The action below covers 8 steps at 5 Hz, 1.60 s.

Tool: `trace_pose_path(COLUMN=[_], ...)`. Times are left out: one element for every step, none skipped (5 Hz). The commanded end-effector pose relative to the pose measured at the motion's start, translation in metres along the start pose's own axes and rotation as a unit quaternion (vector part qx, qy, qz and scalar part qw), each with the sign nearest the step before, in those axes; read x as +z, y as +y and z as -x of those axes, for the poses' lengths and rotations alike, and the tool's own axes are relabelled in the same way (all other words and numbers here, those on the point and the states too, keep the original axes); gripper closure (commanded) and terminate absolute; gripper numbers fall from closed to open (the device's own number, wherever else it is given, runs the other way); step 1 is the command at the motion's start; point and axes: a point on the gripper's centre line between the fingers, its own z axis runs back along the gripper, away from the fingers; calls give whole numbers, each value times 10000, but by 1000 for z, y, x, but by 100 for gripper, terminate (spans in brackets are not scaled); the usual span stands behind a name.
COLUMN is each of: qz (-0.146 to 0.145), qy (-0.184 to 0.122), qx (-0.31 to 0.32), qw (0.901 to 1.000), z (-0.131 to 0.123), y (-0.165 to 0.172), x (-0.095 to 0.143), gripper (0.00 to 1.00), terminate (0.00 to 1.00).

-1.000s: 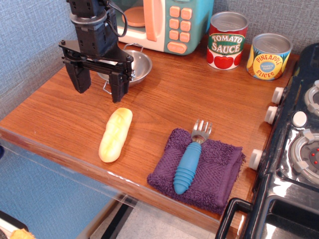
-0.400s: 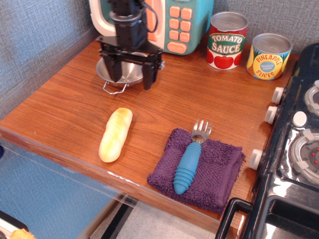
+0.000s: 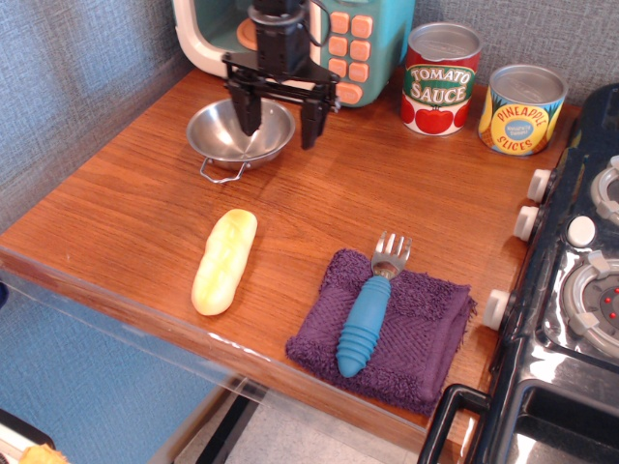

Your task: Move the bowl at the bottom left corner of the table

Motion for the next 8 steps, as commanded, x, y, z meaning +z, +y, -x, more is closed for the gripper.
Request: trace_pose_path(qz=[-135,-146,-115,-8,247,364,304,197], qy=[72,128,47,-117,-500,-812,-849,-714], qx=[4,43,17,-22,47,92,47,-15], qw=[9999,9998,9999,9999,9984,9960,9959,9973], z=[-7,-5,-4,0,3,13,41,78], y=[0,3,5,6,11,20,35,53], x=[-10,-16,-8,7,37,65,80,79], gripper=[0,100,100,100,100,100,100,100], terminate=[0,0,0,0,0,0,0,0])
